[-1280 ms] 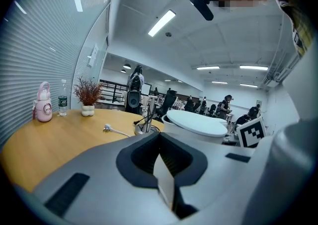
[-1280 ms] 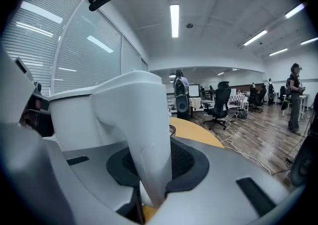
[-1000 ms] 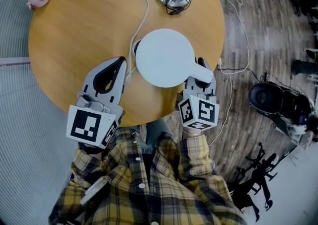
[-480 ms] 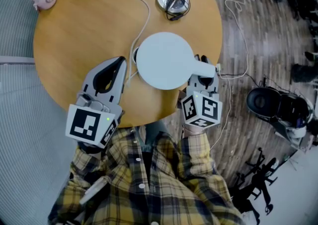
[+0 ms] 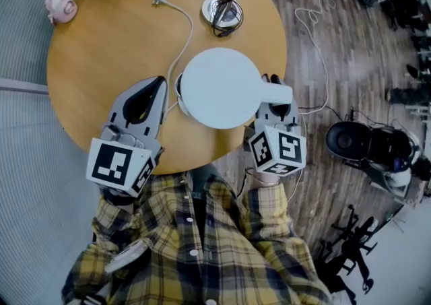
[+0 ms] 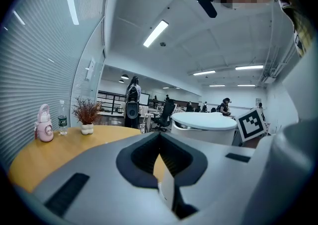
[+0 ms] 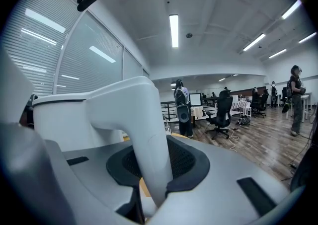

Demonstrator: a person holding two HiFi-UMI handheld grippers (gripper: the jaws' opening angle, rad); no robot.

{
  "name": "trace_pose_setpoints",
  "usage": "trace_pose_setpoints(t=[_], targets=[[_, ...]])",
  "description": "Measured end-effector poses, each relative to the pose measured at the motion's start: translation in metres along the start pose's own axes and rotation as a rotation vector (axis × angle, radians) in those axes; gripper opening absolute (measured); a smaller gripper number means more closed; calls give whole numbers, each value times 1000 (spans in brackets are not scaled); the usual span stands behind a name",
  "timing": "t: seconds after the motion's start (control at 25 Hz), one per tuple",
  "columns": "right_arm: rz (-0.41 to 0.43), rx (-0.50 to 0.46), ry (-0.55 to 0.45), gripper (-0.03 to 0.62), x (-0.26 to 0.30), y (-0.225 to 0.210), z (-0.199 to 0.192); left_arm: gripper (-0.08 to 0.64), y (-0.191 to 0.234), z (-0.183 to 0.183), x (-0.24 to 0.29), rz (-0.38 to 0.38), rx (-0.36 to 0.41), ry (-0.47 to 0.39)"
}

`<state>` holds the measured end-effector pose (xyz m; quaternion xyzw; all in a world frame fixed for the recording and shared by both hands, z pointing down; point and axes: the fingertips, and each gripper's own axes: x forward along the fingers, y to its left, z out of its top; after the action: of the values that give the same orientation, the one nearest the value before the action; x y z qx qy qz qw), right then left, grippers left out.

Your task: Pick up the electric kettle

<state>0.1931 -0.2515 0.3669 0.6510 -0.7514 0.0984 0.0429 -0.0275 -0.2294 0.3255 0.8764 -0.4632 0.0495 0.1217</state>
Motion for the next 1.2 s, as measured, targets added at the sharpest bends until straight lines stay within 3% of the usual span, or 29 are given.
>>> trace_pose_setpoints(t=[0.44,0.8,1.2], targets=[[49,54,-28,95,-24,-15,52,3,-27,35,3,-10,23,-62],[109,32,-90,95,-50,-14,103,3,-45,53,1,-16,35,-97],[172,14,-88,95,-71,-8,115,3,-59,62,-5,-16,52,-111]])
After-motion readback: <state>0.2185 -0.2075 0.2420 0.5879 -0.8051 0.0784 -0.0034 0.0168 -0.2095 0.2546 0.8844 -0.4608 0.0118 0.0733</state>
